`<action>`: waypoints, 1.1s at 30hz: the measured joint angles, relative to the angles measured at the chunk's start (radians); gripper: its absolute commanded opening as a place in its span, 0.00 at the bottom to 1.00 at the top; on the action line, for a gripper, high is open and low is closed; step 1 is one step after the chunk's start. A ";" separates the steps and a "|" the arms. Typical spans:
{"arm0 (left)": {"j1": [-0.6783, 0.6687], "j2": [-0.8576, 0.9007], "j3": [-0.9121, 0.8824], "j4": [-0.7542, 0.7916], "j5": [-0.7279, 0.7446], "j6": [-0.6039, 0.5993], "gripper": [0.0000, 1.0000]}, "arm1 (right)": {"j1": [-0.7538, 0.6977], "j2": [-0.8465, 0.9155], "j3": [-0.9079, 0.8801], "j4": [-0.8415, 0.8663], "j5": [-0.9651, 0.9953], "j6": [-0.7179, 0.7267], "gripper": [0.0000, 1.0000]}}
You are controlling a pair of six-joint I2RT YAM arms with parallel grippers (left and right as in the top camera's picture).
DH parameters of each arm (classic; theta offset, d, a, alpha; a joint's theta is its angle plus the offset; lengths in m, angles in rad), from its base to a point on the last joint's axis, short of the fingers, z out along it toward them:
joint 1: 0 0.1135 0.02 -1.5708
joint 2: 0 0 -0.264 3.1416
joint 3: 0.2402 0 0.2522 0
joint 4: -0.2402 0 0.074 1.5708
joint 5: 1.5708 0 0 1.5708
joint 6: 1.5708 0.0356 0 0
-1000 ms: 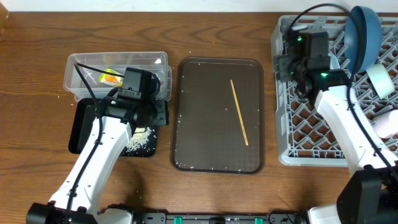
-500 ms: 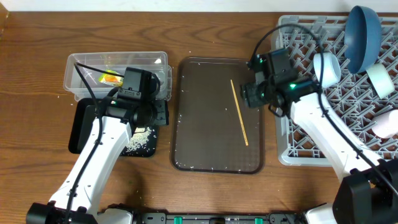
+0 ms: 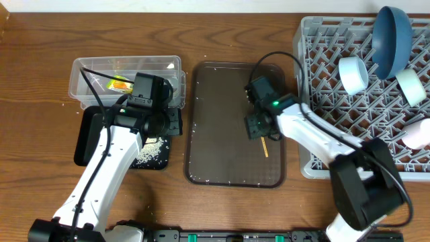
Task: Sort waste into correct bins and load items into the dishwasher rack
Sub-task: 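Reach the right gripper to the wooden chopstick and grasp it, then carry the chopstick right and drop it into the dish rack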
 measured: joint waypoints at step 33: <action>0.000 0.000 0.000 0.000 0.000 0.000 0.50 | 0.010 -0.036 0.008 -0.027 0.023 0.045 0.01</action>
